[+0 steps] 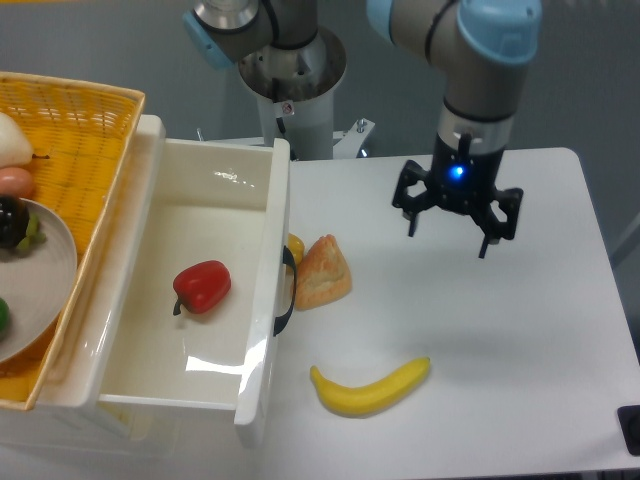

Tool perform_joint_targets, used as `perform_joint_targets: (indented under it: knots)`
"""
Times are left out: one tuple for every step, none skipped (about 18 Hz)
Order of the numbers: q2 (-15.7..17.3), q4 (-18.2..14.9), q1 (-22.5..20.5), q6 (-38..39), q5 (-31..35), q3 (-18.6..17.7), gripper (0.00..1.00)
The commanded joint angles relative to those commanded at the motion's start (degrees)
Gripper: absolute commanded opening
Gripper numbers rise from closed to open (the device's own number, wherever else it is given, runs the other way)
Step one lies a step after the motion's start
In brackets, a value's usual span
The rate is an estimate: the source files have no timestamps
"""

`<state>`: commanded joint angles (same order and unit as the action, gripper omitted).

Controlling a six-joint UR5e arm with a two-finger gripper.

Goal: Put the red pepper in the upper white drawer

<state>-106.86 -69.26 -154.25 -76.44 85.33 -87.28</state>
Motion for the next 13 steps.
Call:
perform_joint_targets:
  knots:
    - [-1.4, -0.1, 0.0, -1.2, 1.9, -0.1, 1.00]
    - [-3.2, 0.0, 0.0, -1.6, 3.3, -0.3, 1.00]
    - [-5.0, 0.2, -0.1, -2.0, 3.8, -0.1, 1.00]
    - [-6.7, 0.7, -0.2, -3.6, 3.9, 0.1, 1.00]
    - [-8.1, 1.1, -0.3, -6.8, 4.0, 0.2, 1.00]
    - [-9.0, 1.1, -0.3, -9.8, 4.1, 0.2, 1.00]
    - [-9.6, 0.9, -0.3, -11.4, 4.3, 0.2, 1.00]
    - [-9.9, 0.9, -0.4, -12.1, 4.2, 0.3, 1.00]
    - [-10.6, 1.1, -1.1, -12.3, 4.2, 0.4, 1.00]
    - [-11.2, 1.1, -1.3, -12.9, 4.3, 0.5, 1.00]
    - [-11.3, 1.1, -1.3, -13.5, 4.3, 0.4, 1.00]
    - [-11.5, 1.1, -1.5, -13.6, 4.3, 0.5, 1.00]
    - [-11.5, 1.0, -1.8, -13.7, 4.2, 0.4, 1.00]
